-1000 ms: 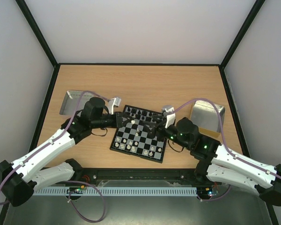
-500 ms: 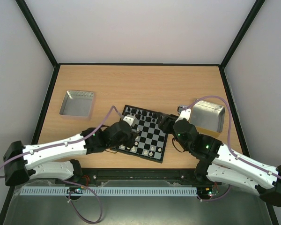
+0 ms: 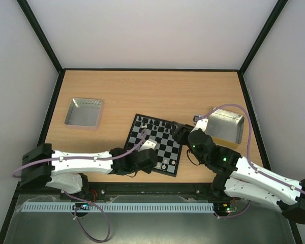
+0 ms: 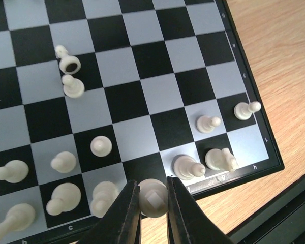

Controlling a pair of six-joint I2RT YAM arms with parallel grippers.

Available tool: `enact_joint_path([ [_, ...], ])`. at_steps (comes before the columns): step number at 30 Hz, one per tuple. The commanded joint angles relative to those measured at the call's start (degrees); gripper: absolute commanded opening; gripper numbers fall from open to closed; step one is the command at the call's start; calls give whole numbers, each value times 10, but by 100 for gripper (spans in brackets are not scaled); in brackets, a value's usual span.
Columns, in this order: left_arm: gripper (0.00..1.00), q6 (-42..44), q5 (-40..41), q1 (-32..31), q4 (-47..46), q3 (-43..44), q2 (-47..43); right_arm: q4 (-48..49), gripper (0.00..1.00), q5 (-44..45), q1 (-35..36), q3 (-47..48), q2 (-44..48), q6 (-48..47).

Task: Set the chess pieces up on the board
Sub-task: Place the chess piece on the chessboard.

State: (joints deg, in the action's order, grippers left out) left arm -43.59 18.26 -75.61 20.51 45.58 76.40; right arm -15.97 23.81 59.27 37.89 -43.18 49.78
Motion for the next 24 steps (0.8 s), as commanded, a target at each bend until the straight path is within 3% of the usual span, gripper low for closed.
enact_joint_path([
  [1, 3, -18, 28, -21, -16, 2, 23, 2, 71, 29, 1, -18, 11, 15],
  [24, 4, 8, 37, -28, -91, -44, 63, 18, 73, 27, 0, -29, -6, -3],
])
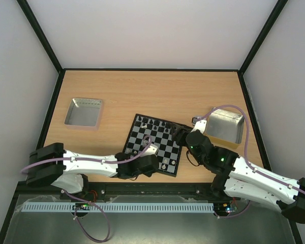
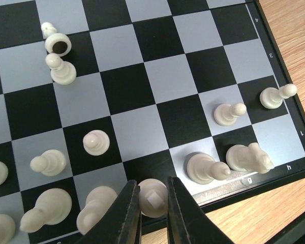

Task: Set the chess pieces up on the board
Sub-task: Place the chess piece on the chessboard.

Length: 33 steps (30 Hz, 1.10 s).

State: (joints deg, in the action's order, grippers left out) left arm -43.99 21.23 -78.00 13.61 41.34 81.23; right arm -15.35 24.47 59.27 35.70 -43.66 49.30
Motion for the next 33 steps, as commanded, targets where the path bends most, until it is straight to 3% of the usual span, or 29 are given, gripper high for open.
enact_joint_path([
  [1, 4, 13, 5, -5, -25, -1, 17, 13, 74, 21, 1, -7, -2, 2],
  [15, 9, 22, 23, -5, -17, 15, 57, 20, 75, 21, -2, -17, -6, 3],
  [27, 30, 37, 27, -5, 33, 55, 33, 33, 75, 7, -2, -20, -1, -1],
  [33, 34, 50, 26, -2, 51, 80, 1, 36, 75, 7, -3, -17, 1, -2],
])
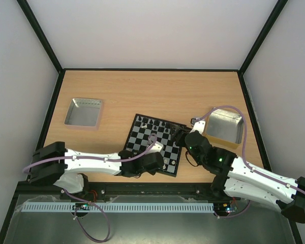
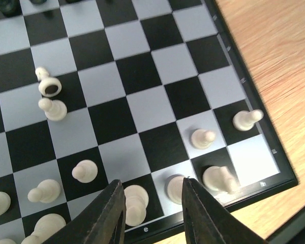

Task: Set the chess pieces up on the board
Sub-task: Place the chess piece on the chessboard.

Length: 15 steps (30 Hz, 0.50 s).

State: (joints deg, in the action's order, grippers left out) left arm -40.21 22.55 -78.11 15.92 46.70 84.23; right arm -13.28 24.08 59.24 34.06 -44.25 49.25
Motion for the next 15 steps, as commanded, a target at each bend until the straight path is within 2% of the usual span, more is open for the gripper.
enact_joint_path([
  [1, 35, 12, 13, 3, 31, 27, -32, 15, 75, 10, -3, 0, 7, -2],
  [15, 36, 15, -123, 70, 19, 9, -32, 15, 75, -2, -5, 0, 1, 1],
])
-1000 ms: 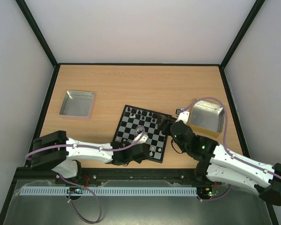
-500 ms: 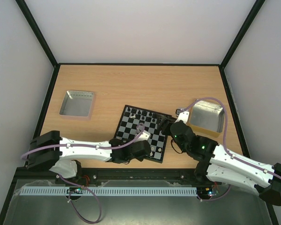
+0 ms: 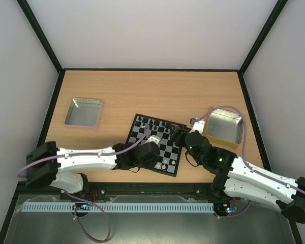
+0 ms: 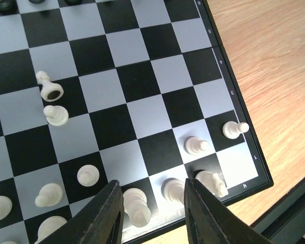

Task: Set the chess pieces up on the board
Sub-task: Place the chess piece on the chessboard.

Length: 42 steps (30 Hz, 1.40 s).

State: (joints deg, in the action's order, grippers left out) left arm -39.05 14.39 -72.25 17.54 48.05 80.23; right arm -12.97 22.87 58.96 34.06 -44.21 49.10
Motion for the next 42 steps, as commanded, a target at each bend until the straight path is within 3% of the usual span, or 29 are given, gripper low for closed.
enact_joint_path([
  [1, 35, 2, -40, 14, 4, -6, 11, 12, 75, 10, -2, 1, 1, 3],
  [9, 31, 7, -53, 21, -13, -23, 27, 10, 75, 11, -2, -3, 1, 4],
  [20, 18, 13, -65, 23, -13, -24, 41, 11, 75, 7, -3, -11, 1, 10],
  [42, 16, 8, -57, 23, 14, -23, 22, 16, 75, 9, -3, -20, 3, 28],
])
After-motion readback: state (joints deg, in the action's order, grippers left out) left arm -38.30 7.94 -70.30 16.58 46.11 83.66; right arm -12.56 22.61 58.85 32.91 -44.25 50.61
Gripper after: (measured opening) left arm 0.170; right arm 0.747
